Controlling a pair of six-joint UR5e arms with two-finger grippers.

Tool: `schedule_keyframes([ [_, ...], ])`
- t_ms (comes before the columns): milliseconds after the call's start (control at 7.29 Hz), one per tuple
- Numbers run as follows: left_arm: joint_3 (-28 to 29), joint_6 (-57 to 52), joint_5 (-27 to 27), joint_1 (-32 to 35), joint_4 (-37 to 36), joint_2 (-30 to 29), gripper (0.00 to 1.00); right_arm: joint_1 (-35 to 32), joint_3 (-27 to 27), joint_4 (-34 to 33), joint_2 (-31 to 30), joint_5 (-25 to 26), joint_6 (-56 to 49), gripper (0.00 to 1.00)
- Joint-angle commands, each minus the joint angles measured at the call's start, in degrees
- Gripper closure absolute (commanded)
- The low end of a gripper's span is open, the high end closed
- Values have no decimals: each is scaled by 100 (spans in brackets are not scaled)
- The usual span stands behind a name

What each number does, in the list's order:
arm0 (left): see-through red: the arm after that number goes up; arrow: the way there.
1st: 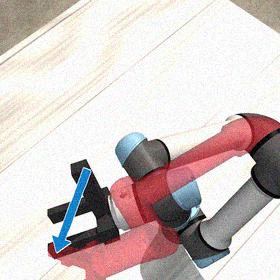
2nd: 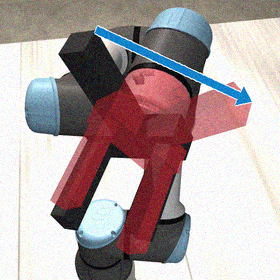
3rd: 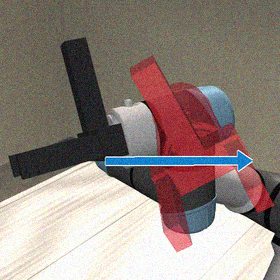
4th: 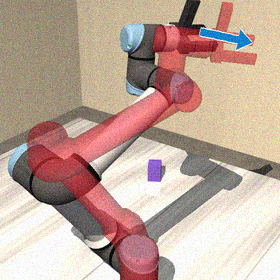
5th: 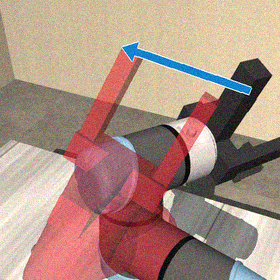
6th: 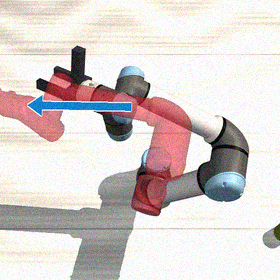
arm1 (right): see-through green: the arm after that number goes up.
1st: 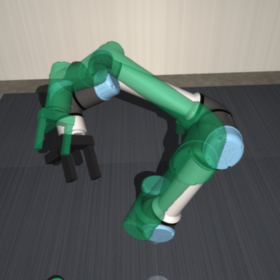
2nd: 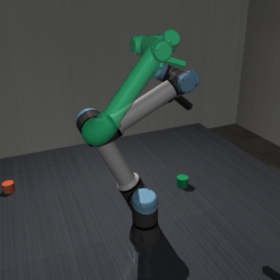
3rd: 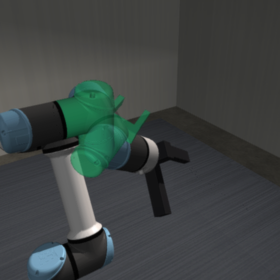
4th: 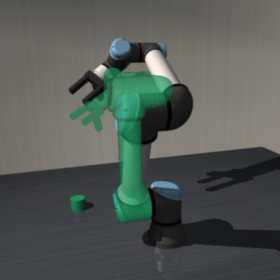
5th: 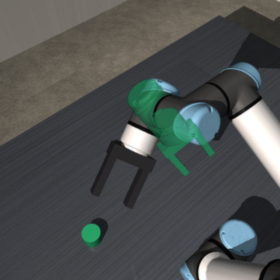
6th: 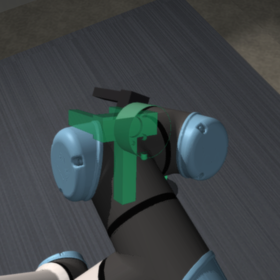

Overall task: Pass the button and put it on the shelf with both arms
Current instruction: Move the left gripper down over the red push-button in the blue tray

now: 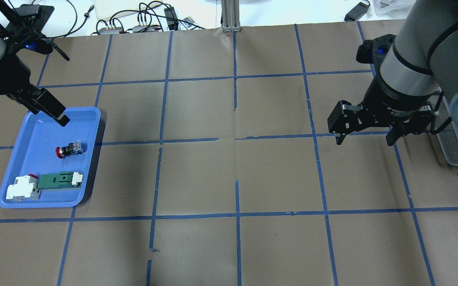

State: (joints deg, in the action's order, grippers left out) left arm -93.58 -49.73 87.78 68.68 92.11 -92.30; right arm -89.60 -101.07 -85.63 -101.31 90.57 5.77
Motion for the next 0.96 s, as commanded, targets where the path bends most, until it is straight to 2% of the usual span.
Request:
schedule_keyframes([
  [0, -29, -1654, -129, -634, -192, -287, 0, 12, 26, -68, -46, 22, 981, 0],
  [137, -12, -2394, -147, -846, -454, -472, 0, 21, 96, -102, -81, -39, 1362, 0],
  [274, -38, -3062, -573, -926, -700, -691, 0, 13, 1, -137, -29, -40, 1375, 0],
  [548, -47, -4222, -874, -1311, -773, -1139, 0, 4, -149, -112, -55, -57, 1775, 0],
  [823, -108, -5421, -1445, -1785, -800, -1596, 0, -40, -71, -76, -239, -354, 3738, 0],
])
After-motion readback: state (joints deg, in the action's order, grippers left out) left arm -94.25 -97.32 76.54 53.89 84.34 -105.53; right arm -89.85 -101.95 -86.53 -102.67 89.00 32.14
